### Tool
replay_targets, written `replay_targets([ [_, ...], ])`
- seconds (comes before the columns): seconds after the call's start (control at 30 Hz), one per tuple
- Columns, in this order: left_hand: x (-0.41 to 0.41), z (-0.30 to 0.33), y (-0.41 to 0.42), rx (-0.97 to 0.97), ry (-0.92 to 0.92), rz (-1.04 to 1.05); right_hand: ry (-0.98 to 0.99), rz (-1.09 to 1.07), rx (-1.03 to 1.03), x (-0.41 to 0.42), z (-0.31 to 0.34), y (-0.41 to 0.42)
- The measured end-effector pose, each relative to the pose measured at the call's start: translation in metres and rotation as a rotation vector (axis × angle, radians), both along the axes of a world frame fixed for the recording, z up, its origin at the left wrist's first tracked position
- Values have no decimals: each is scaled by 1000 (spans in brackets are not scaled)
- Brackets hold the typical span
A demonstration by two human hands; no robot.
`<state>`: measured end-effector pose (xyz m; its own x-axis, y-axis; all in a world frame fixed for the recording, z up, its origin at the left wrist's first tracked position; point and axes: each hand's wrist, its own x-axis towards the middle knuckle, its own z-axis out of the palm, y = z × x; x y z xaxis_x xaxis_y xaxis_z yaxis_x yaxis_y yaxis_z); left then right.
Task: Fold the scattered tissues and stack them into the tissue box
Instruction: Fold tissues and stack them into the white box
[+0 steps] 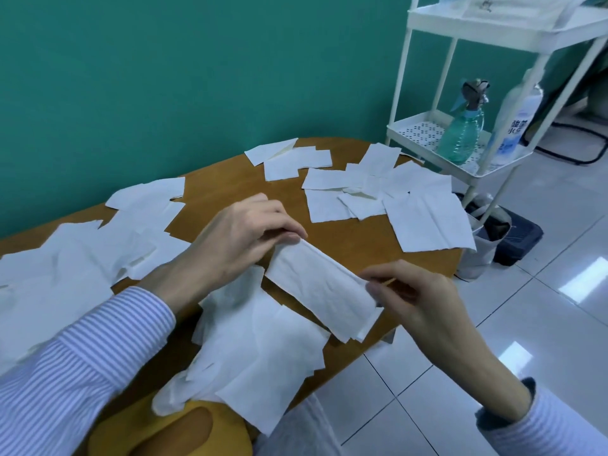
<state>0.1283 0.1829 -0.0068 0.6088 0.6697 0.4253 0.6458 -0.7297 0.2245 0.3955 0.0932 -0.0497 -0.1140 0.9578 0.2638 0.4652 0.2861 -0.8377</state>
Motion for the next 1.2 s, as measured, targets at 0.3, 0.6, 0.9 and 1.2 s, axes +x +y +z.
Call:
replay_targets([
  [0.3, 33, -61, 46, -267, 204, 5, -161, -124, -252, 10, -40, 28],
  [0.6, 43, -80, 63, -289, 188, 10, -174, -175, -235, 18, -50, 33],
  [0.9, 45, -92, 66, -311, 147, 11, -579, -159, 38, 10, -62, 30],
  [1.2, 46, -93, 58, -371, 137, -37, -760, -174, 21, 10, -64, 38],
])
